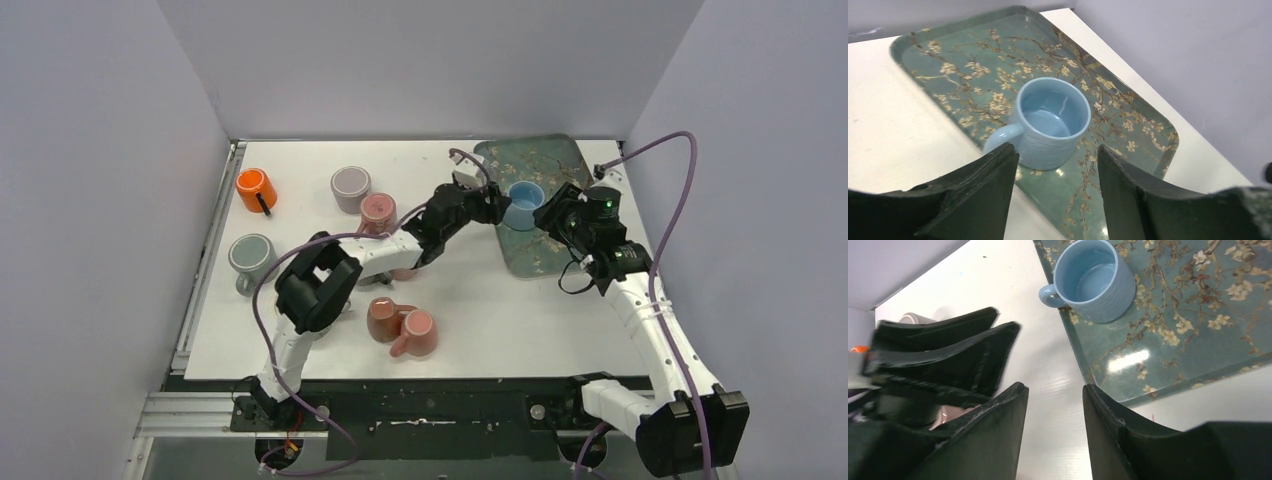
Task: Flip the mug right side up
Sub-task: Place the cup on the tray.
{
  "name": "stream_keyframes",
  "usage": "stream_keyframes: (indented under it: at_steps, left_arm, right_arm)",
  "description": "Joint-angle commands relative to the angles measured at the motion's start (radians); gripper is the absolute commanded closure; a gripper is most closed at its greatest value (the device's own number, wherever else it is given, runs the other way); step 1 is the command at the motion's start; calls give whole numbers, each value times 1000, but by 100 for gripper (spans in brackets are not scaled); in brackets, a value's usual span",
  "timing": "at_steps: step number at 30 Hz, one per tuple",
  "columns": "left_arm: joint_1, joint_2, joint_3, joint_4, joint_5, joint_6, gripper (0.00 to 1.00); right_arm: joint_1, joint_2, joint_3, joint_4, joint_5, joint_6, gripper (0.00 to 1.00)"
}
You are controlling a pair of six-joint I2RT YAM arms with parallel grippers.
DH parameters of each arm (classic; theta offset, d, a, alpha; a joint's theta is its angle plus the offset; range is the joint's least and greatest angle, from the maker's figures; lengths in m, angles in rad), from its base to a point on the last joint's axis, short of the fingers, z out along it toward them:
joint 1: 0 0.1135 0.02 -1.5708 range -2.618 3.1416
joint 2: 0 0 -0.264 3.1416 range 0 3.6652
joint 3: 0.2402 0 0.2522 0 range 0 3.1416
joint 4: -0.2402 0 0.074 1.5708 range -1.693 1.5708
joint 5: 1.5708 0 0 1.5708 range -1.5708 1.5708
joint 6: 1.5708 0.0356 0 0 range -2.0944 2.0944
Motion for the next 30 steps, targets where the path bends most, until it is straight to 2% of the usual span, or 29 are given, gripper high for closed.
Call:
stream_keyframes:
  at_steps: [1,2,5,10,15,18,21,26,30]
  left_arm:
    - [102,-185,-72,-126,38,-103,37]
    - [121,-215,-91,-159,40,-115,32]
    - [178,-311,-141,-274,35,-121,28]
    - [269,-465,-147,-546,29,-115,17]
    - [297,-614,-141,-802,46,-10,4]
    - [297,-686,-169,-906,52,51,3]
    - [296,-760,-243,-945,53,104,3]
    - [287,-885,-408,-880,-22,149,3]
    - [283,-933,-453,-852,-39,161,3]
  right_arm:
    - [-5,74,-8,100,-35,73,56]
    - [-2,96,-4,110,-44,86,57]
    - [15,163,1,158,-51,109,59]
    - [86,286,25,204,56,132,57]
    - [151,397,53,259,183,207,55]
    - [171,450,46,327,245,276,56]
    - [171,524,61,361,286,305,57]
    - [162,585,78,413,362,278,57]
    - [149,628,114,427,386,232,57]
